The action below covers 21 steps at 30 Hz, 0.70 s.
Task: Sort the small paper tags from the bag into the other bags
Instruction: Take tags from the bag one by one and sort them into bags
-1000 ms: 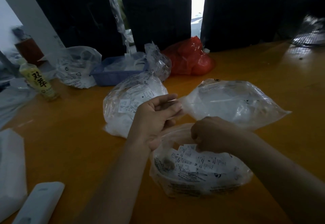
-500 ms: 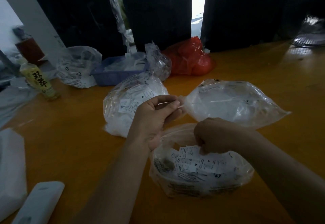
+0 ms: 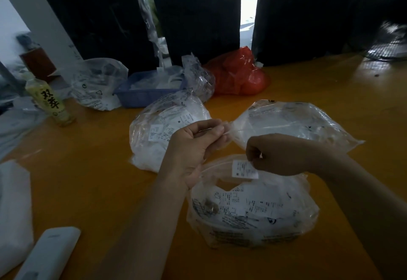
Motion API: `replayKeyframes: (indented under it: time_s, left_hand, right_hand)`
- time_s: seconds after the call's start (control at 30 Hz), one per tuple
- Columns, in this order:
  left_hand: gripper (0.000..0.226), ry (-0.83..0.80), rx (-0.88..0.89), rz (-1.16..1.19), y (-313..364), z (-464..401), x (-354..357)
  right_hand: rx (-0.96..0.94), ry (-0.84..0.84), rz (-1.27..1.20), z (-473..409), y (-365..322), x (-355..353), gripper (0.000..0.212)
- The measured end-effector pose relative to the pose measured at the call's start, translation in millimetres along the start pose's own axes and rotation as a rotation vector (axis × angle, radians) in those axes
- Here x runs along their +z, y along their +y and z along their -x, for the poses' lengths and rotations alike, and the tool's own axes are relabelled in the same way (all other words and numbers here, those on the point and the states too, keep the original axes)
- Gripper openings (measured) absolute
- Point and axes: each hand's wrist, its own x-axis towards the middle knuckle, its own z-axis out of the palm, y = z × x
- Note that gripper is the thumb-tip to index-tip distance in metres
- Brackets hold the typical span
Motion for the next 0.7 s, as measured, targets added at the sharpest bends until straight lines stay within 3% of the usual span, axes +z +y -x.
replayKeyframes:
  time_s: [0.27, 0.37, 0.57, 0.7]
  left_hand:
    - [0.043, 0.005, -0.010, 0.034, 1, -1, -1]
    - [0.042, 0.014, -0.017, 0.063, 0, -2, -1]
    - [0.021, 0.031, -0.013, 0.089, -1, -4, -2]
    - [0.037, 0.018, -0.028, 0.108, -1, -4, -2]
  right_hand:
    - [0.018, 0.427, -0.407, 14, 11, -19, 0.009]
    - [0.020, 0.505, -0.589, 19, 13, -26, 0.012]
    - [0.007, 0.780, -0.488, 20, 5, -32, 0.016]
    - [-0.011, 0.856, -0.384, 18, 2, -29, 0.011]
